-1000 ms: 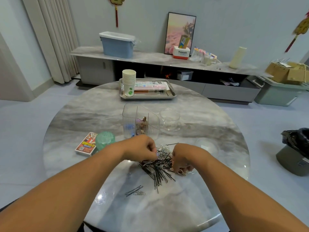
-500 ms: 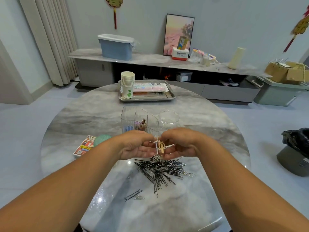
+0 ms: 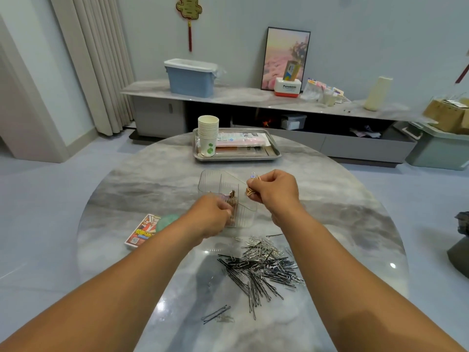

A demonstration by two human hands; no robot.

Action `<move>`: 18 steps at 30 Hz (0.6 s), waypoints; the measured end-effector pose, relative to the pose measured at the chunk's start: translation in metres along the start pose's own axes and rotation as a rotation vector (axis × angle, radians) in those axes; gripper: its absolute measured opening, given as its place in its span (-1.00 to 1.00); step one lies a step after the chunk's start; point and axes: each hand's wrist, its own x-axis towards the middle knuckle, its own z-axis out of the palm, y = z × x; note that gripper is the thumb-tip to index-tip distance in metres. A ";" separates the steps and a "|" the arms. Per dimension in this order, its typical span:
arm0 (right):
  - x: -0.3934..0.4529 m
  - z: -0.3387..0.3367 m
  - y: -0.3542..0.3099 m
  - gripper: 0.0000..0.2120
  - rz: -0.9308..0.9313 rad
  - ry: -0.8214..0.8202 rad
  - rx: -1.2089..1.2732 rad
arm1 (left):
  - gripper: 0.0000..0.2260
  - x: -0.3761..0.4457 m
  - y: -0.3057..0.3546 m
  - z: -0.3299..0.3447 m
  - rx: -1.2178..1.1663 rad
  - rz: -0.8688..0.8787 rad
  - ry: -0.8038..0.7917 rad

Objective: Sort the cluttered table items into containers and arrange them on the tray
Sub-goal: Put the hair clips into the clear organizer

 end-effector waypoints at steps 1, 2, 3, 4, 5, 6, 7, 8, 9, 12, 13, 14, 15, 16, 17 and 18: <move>0.003 0.007 -0.001 -0.81 -0.030 0.005 -0.047 | -0.83 0.000 -0.004 -0.003 0.094 -0.008 -0.031; 0.007 0.014 -0.001 -0.84 -0.061 -0.008 -0.103 | -0.79 0.000 -0.008 -0.005 0.179 -0.018 -0.066; 0.009 0.022 -0.001 -0.86 -0.087 -0.032 -0.160 | -0.75 0.002 -0.013 -0.008 0.261 -0.025 -0.094; 0.011 0.028 -0.001 -0.88 -0.105 -0.057 -0.212 | -0.71 0.003 -0.016 -0.011 0.336 -0.029 -0.116; 0.013 0.033 0.001 -0.89 -0.117 -0.081 -0.250 | -0.68 0.004 -0.020 -0.014 0.397 -0.035 -0.134; 0.014 0.037 0.002 -0.88 -0.123 -0.101 -0.273 | -0.65 0.004 -0.022 -0.016 0.437 -0.038 -0.151; 0.016 0.042 0.005 -0.85 -0.120 -0.119 -0.286 | -0.63 0.005 -0.025 -0.018 0.449 -0.045 -0.170; 0.017 0.045 0.007 -0.83 -0.116 -0.134 -0.291 | -0.63 0.005 -0.027 -0.019 0.434 -0.049 -0.194; 0.018 0.047 0.010 -0.80 -0.113 -0.150 -0.297 | -0.63 0.004 -0.029 -0.019 0.396 -0.061 -0.224; 0.020 0.051 0.015 -0.72 -0.115 -0.217 -0.308 | -0.63 0.002 -0.029 -0.016 0.315 -0.090 -0.306; 0.021 0.050 0.015 -0.75 -0.118 -0.216 -0.306 | -0.61 0.002 -0.030 -0.015 0.334 -0.074 -0.323; 0.022 0.047 0.015 -0.78 -0.125 -0.191 -0.318 | -0.59 0.003 -0.030 -0.014 0.380 -0.045 -0.333; 0.024 0.043 0.014 -0.78 -0.122 -0.144 -0.345 | -0.56 0.003 -0.032 -0.012 0.451 -0.007 -0.335; 0.025 0.035 0.014 -0.77 -0.105 -0.095 -0.374 | -0.52 0.002 -0.033 -0.010 0.536 0.035 -0.329; 0.025 0.026 0.014 -0.74 -0.077 -0.061 -0.402 | -0.48 0.001 -0.036 -0.007 0.622 0.072 -0.325; 0.025 0.015 0.015 -0.70 -0.042 -0.051 -0.447 | -0.43 -0.001 -0.039 -0.004 0.699 0.099 -0.328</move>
